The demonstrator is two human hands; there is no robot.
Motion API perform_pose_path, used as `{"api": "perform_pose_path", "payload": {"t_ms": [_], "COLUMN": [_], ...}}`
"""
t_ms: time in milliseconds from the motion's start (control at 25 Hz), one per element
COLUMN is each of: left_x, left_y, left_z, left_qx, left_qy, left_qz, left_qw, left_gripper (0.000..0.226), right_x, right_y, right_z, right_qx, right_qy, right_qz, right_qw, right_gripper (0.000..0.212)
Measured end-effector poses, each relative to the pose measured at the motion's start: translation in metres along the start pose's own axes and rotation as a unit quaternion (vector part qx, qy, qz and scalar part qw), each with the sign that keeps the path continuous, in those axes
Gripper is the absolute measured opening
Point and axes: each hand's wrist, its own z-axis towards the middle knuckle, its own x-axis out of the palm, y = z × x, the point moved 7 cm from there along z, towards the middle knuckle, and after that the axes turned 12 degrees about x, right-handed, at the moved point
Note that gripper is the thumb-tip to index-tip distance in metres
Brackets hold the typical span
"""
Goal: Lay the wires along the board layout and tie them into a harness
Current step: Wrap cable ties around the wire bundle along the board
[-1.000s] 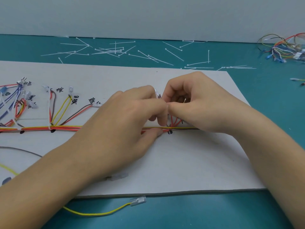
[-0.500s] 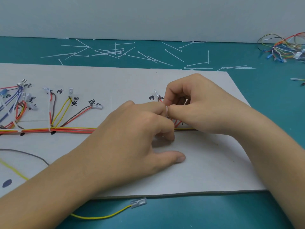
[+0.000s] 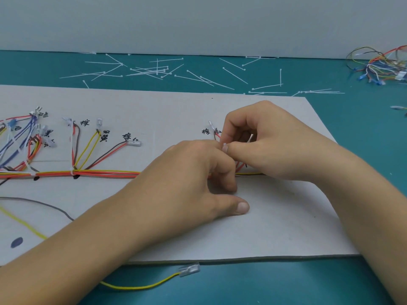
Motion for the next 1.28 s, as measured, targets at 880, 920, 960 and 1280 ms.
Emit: {"api": "perform_pose_path", "payload": {"t_ms": [880, 920, 960, 1280], "left_x": [0.000, -0.001, -0.002, -0.010], "left_y": [-0.019, -0.018, -0.017, -0.016], "left_z": [0.009, 0.009, 0.009, 0.005], "left_qx": [0.139, 0.140, 0.143, 0.146], "left_qy": [0.009, 0.006, 0.002, -0.026], "left_qz": [0.097, 0.099, 0.100, 0.043], "left_qw": [0.985, 0.985, 0.985, 0.988], "left_gripper": [0.017, 0.016, 0.016, 0.012], "right_x": [-0.001, -0.001, -0.002, -0.005], "right_y": [-0.006, -0.005, -0.005, -0.005], "right_z": [-0.001, -0.002, -0.003, -0.005], "right_qx": [0.012, 0.009, 0.006, -0.005], "right_qy": [0.058, 0.064, 0.070, 0.093], "right_qz": [0.038, 0.040, 0.041, 0.041], "right_qw": [0.998, 0.997, 0.997, 0.995], "right_gripper": [0.019, 0.019, 0.019, 0.018]}}
